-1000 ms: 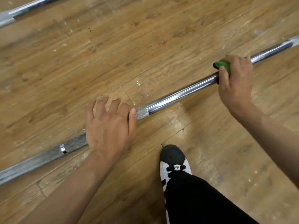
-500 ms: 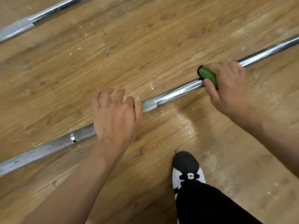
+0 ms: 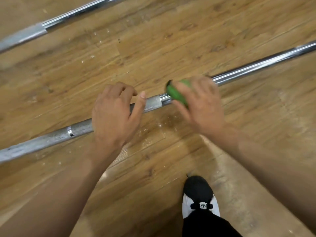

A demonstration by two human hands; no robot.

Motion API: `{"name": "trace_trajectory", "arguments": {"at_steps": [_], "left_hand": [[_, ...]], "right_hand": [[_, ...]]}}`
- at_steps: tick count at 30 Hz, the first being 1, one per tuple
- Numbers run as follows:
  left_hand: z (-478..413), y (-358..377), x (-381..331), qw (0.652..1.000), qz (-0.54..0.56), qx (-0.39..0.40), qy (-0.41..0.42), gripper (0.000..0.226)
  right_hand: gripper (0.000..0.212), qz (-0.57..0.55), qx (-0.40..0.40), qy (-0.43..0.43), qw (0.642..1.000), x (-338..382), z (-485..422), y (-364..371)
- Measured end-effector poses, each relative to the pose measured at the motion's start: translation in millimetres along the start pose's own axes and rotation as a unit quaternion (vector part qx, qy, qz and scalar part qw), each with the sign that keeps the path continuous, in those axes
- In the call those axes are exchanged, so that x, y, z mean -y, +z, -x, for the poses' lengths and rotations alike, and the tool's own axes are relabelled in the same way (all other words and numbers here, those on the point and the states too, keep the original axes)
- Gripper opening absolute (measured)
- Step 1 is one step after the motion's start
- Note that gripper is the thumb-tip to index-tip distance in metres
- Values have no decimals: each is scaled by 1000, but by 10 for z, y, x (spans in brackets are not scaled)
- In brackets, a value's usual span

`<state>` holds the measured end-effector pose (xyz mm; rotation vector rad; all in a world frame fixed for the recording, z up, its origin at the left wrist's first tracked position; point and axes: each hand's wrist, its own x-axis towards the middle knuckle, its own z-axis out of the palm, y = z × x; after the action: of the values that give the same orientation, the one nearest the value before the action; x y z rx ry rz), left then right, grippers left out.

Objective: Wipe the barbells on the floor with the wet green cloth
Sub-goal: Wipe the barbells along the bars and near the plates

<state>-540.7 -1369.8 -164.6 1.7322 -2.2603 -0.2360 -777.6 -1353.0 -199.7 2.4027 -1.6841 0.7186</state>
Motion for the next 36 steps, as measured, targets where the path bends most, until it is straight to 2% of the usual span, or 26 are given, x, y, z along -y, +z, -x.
{"name": "trace_trajectory", "arguments": {"at_steps": [2, 5, 7, 9, 10, 11, 13, 15, 16, 18, 22, 24, 27, 29, 32, 34, 36], "left_hand": [[21, 37, -32, 999, -44, -19, 3, 79], [-98, 88, -40, 994, -106, 9, -13, 83], [-213, 113, -22, 994, -109, 16, -20, 85], [-286, 131, 0, 994, -105, 16, -20, 83], [-316, 133, 16, 994, -101, 16, -22, 83], [-348, 131, 34, 995, -99, 17, -27, 85], [-432, 125, 74, 994, -102, 17, -33, 87], [-515, 123, 119, 994, -105, 11, -26, 85], [-551, 121, 138, 994, -107, 9, -25, 82], [-625, 121, 171, 993, -112, 5, -27, 77], [-752, 125, 211, 990, -140, -8, -29, 71], [-810, 124, 223, 988, -153, -8, -32, 71], [-896, 127, 241, 986, -161, -13, -37, 70], [-949, 127, 253, 986, -161, -18, -38, 68], [-1013, 133, 268, 985, -168, -24, -41, 69], [-1034, 127, 280, 984, -168, -27, -47, 70], [-1058, 126, 280, 985, -161, -22, -52, 71]], "right_hand": [[40, 23, -27, 52, 998, -554, 49, -94], [42, 26, -59, 135, 989, -961, 55, -155], [42, 20, -100, 190, 976, -894, -88, -24], [42, 19, -150, 272, 950, -572, -281, 165], [42, 8, -156, 281, 947, -345, -335, 261], [42, -7, -144, 254, 956, -114, -354, 354], [40, -32, -95, 115, 988, 197, -354, 469], [38, -19, -61, -22, 998, 105, -412, 485], [37, -8, -60, -55, 997, -55, -447, 485], [36, -7, -85, -32, 996, -488, -485, 468], [41, -12, -147, 150, 978, -1199, -489, 333], [43, -13, -161, 205, 965, -1220, -580, 379], [40, 0, -192, 274, 942, -789, -794, 573], [44, -27, -175, 252, 951, -318, -898, 708], [49, -78, -123, 145, 979, 198, -998, 783], [43, -72, -110, 72, 989, 189, -1037, 787], [35, -53, -123, 33, 990, -114, -1045, 783]]}}
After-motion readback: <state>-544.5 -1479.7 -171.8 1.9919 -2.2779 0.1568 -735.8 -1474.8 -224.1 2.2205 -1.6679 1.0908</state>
